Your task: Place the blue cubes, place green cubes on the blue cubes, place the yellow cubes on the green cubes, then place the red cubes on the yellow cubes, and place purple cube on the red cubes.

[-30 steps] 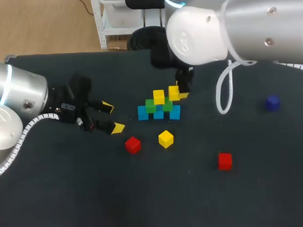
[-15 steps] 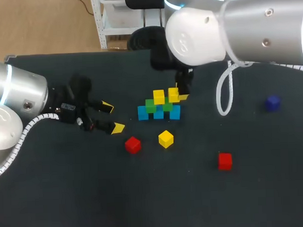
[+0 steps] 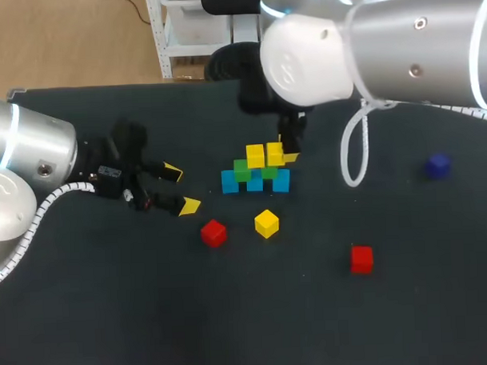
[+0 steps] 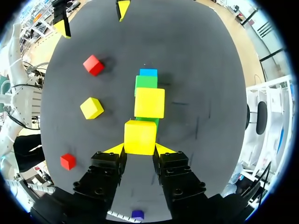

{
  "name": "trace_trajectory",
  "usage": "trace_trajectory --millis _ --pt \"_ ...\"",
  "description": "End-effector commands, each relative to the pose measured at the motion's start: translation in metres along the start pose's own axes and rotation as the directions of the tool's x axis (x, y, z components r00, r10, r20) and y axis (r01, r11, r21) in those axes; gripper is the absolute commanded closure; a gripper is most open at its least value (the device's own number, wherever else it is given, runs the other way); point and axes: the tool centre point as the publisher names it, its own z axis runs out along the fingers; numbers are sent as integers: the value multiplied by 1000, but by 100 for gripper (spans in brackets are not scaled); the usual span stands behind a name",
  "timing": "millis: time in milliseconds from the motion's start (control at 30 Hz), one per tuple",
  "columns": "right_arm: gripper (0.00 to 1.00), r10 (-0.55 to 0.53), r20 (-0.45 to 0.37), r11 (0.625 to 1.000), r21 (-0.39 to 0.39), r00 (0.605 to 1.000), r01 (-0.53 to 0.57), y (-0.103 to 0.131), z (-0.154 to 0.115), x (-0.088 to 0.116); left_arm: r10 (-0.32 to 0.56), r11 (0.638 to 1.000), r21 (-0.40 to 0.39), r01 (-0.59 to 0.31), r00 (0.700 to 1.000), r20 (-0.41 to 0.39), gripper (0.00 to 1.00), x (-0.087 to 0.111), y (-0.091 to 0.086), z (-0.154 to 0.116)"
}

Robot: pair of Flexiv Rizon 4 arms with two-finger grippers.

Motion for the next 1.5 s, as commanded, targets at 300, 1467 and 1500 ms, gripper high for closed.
trace_trajectory --millis 300,1467,1500 --pt "100 -4 -5 1000 -14 1000 4 -6 2 -6 3 1000 -1 -3 1000 8 0 2 0 0" --pt "100 2 -2 1000 -23 1000 -2 -7 6 -2 3 1000 -1 -3 1000 8 0 2 0 0" --pt "100 1 -2 1000 -23 1000 -1 -7 6 -2 3 1000 -1 -3 1000 8 0 2 0 0"
